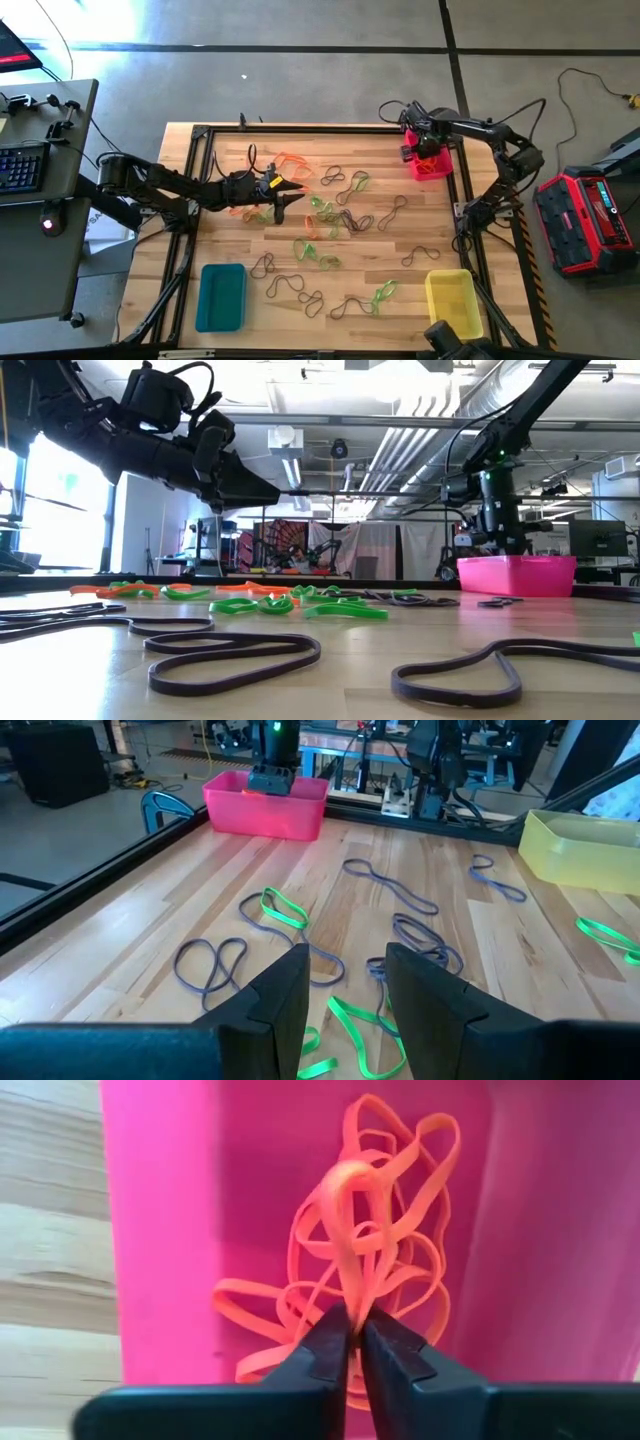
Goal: Sort rubber bands into baskets
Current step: Put the orange rubber band into the red bin
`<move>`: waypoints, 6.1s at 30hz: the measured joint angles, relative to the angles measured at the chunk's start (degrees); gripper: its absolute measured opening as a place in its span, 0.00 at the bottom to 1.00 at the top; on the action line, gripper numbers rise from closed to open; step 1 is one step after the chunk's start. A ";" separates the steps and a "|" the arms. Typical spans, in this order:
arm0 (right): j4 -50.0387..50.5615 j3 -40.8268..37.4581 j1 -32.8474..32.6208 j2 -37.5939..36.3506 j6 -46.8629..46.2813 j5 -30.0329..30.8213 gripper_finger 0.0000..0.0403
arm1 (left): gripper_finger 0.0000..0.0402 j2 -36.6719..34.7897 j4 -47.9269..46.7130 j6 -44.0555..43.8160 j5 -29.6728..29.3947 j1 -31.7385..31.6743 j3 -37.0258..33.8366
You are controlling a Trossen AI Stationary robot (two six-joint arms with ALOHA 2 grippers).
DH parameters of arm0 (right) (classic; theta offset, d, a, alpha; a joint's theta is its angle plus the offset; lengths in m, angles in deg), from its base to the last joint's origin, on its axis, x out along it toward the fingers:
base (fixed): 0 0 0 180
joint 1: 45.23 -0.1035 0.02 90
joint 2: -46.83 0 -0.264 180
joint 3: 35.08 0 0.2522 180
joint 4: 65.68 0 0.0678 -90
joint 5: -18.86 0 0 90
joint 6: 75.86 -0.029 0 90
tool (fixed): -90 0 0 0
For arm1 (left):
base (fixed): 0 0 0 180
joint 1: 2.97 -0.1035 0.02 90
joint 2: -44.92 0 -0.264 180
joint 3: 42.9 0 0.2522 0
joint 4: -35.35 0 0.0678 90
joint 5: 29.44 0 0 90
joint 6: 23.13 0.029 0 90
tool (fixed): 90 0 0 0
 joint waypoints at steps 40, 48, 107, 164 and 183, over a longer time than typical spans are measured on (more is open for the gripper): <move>-27.35 -13.02 -38.31 -28.52 -9.56 7.35 0.34 | 0.37 1.29 -42.22 6.54 -1.41 -18.86 15.33; -36.02 -17.62 -45.01 -28.52 -10.74 11.00 0.34 | 0.38 9.83 -52.23 10.55 1.09 -22.08 26.89; -48.61 -17.57 -48.57 -12.29 -7.50 14.50 0.34 | 0.00 20.70 -71.82 22.06 6.35 -20.47 47.36; -41.98 -14.10 -44.76 -13.42 -4.82 15.97 0.00 | 0.40 20.76 -55.22 16.50 24.30 -8.62 41.20; -13.67 -18.06 -13.68 -26.77 -11.80 18.01 0.00 | 0.40 20.76 -54.77 15.96 24.30 -6.19 41.20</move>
